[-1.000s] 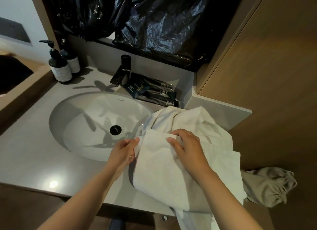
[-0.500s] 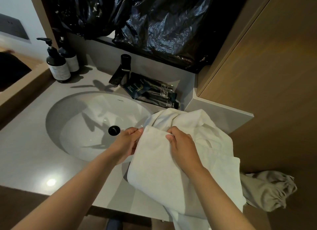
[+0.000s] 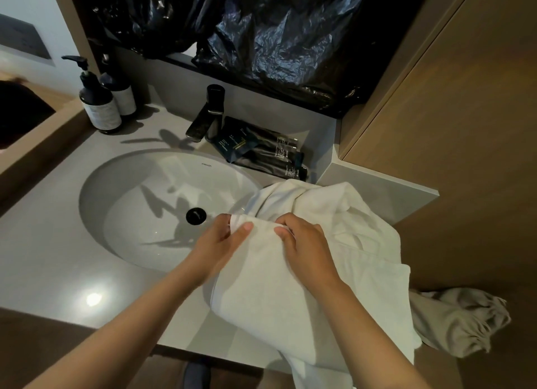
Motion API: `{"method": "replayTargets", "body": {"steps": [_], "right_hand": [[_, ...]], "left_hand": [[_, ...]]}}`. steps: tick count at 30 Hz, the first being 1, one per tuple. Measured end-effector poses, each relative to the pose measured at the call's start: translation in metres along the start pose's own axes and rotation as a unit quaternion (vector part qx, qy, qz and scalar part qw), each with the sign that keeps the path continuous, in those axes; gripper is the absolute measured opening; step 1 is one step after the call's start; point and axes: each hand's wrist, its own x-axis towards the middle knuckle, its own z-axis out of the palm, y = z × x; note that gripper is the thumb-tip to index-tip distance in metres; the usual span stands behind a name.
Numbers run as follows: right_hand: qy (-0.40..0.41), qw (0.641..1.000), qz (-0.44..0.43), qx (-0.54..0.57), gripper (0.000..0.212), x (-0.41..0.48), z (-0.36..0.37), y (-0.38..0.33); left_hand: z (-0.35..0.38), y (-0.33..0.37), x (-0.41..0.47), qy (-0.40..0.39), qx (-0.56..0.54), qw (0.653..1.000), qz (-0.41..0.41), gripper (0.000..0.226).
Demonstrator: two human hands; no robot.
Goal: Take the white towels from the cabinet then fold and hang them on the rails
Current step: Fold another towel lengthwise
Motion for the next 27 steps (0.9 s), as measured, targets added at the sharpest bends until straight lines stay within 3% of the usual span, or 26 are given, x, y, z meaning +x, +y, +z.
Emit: {"method": "replayTargets", "body": {"steps": [2,5,8,13,16,19,21,24,27], "right_hand": [[0.005,1.0,-0.01,-0.008,0.016,-0.002,-0.001,0.002],[0.013,1.0,0.001,-0.023,0.023,-0.007,-0.007,0.013],[0.01,0.998,0.043,-0.053,0.046,-0.019,-0.015,0.035],[0.002,0.992,0.054,-0.115,0.084,-0.039,-0.022,0.067],[0.052,0.989,0.043,-0.129,0.084,-0.038,-0.031,0.068],[0.111,0.984,0.038,-0.135,0.063,-0.036,-0.036,0.067],[0.103,0.983,0.054,-0.143,0.049,-0.034,-0.036,0.067],[0.078,0.984,0.071,-0.147,0.045,-0.034,-0.031,0.071],[0.095,0.984,0.063,-0.139,0.042,-0.036,-0.03,0.072]], "left_hand": [[0.007,0.003,-0.004,0.067,0.069,0.995,0.038,0.032],[0.01,0.01,-0.005,0.119,0.056,0.988,0.081,0.019],[0.007,0.011,-0.011,0.15,0.066,0.978,0.132,0.013],[0.006,0.008,-0.016,0.154,0.082,0.976,0.132,0.014],[0.008,0.013,-0.018,0.153,0.106,0.973,0.136,0.015],[0.007,0.021,-0.021,0.171,0.069,0.975,0.12,0.02],[0.003,0.026,-0.021,0.135,0.007,0.989,0.058,0.036],[0.002,0.017,-0.027,-0.023,-0.066,0.997,-0.044,0.056],[0.002,0.006,-0.042,-0.055,-0.012,0.998,-0.018,0.062]]}}
